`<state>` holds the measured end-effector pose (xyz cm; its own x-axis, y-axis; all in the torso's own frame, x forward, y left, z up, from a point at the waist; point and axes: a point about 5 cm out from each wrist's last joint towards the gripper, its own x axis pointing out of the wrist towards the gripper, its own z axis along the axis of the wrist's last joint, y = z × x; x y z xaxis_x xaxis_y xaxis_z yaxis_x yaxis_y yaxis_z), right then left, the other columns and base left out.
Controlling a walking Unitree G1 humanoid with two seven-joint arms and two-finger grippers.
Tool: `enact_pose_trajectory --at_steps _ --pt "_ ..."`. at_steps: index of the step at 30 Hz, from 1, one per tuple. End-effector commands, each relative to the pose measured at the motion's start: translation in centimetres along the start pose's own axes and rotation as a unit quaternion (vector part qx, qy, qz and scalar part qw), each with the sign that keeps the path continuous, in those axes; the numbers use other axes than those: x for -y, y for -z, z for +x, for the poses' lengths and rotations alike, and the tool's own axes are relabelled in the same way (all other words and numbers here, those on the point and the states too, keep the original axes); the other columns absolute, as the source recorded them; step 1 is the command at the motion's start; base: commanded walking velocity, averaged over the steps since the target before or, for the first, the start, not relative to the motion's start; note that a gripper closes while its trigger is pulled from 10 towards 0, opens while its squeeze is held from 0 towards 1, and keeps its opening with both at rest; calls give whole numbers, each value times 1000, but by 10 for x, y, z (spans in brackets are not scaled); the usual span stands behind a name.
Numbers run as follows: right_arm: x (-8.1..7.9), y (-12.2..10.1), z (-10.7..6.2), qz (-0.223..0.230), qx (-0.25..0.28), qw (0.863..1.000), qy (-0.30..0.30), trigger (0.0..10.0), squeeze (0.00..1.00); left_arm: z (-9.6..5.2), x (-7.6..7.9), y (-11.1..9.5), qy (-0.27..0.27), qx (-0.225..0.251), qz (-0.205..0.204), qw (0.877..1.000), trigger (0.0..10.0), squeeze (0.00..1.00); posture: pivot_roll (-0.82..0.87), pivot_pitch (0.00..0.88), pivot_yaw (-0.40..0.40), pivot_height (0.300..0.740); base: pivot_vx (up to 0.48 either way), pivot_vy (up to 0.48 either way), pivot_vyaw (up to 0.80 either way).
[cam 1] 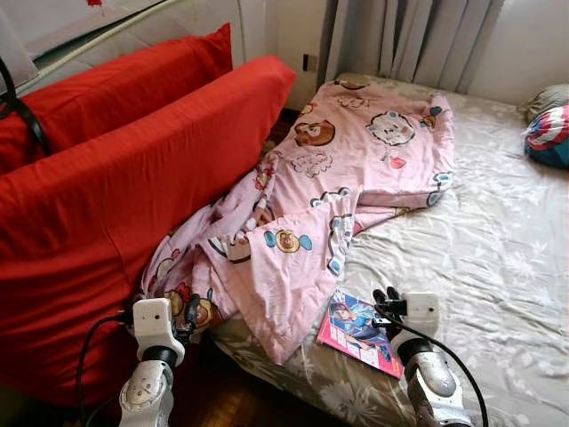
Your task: Clean up the room
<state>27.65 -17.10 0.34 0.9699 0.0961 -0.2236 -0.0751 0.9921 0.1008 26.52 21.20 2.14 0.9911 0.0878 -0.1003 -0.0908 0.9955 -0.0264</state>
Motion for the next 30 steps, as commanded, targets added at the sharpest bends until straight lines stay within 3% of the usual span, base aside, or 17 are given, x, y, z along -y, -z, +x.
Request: enact_pose_trajectory --at_steps 1,9,14,18,30 --pt "2 1 -2 -11 -1 1000 -7 10000 0 1 3 0 12 -5 -10 1000 10000 0 -10 143 -17 705 0 0 0" --pt "-1 -8 2 -2 28 1000 -11 10000 0 7 9 -6 21 0 -16 1000 10000 0 -14 146 -6 705 0 0 0" --pt "-4 -3 2 -7 5 1000 -4 10000 0 8 8 -7 15 2 -21 1000 10000 0 -21 159 -7 705 0 0 0" --pt "-3 -6 0 0 26 1000 -2 10000 0 7 7 -7 12 2 -23 1000 10000 0 -23 168 -11 680 0 0 0" --pt "-3 -9 3 2 28 1000 5 10000 0 6 4 -7 5 -1 -23 1000 10000 0 -19 166 -12 680 0 0 0"
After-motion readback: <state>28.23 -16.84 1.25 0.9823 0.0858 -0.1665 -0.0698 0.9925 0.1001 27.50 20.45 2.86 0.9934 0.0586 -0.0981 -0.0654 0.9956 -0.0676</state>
